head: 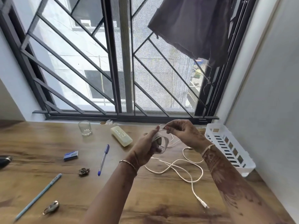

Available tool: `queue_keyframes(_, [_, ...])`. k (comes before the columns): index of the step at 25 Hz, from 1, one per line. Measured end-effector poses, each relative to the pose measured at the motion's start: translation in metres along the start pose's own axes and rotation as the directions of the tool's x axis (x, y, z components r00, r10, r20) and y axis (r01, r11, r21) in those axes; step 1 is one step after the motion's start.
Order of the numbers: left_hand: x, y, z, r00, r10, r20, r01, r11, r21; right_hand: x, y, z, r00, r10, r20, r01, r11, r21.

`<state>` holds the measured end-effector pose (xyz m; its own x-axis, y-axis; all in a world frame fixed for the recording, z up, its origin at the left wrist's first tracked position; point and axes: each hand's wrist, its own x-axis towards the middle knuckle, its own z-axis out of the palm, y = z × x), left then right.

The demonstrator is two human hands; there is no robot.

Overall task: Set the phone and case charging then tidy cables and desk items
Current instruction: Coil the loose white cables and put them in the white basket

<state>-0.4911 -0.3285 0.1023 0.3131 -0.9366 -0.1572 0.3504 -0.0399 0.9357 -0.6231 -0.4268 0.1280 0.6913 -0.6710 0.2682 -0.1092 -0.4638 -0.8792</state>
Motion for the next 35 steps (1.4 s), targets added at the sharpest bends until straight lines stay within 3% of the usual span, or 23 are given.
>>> queue_keyframes(4, [-0.002,0.005,0.001,0.994,-0.091,-0.061,0.073,0.965,-0.251,-0.004,0.011,0.014,0.999,0.041,0.031,-0.04,0.998,-0.049])
queue_keyframes(7, [-0.004,0.008,0.003,0.993,-0.105,-0.045,0.087,0.95,-0.301,-0.003,0.019,0.023,0.997,-0.013,-0.082,-0.006,0.974,-0.226])
queue_keyframes(9, [-0.004,0.009,0.003,0.993,-0.108,-0.042,0.088,0.942,-0.324,-0.004,0.019,0.026,0.989,-0.017,-0.145,-0.02,0.967,-0.254])
queue_keyframes(13, [-0.005,0.01,0.004,0.993,-0.114,-0.026,0.099,0.937,-0.334,-0.011,0.015,0.034,0.976,0.121,-0.182,-0.113,0.992,0.052])
queue_keyframes(19, [-0.012,0.012,0.013,0.99,-0.142,0.009,0.134,0.915,-0.38,-0.009,0.009,0.038,0.945,0.143,-0.294,-0.067,0.965,0.254])
queue_keyframes(26, [-0.013,0.009,0.016,0.985,-0.151,0.078,0.17,0.898,-0.405,-0.012,0.022,0.05,0.872,0.126,-0.473,-0.063,0.987,0.147])
queue_keyframes(31, [-0.017,0.012,0.016,0.986,-0.126,0.112,0.161,0.903,-0.399,-0.015,0.018,0.051,0.882,0.183,-0.433,-0.059,0.957,0.284])
queue_keyframes(35, [-0.02,0.013,0.017,0.981,-0.129,0.146,0.175,0.914,-0.366,-0.017,0.016,0.052,0.887,0.322,-0.33,-0.111,0.843,0.526])
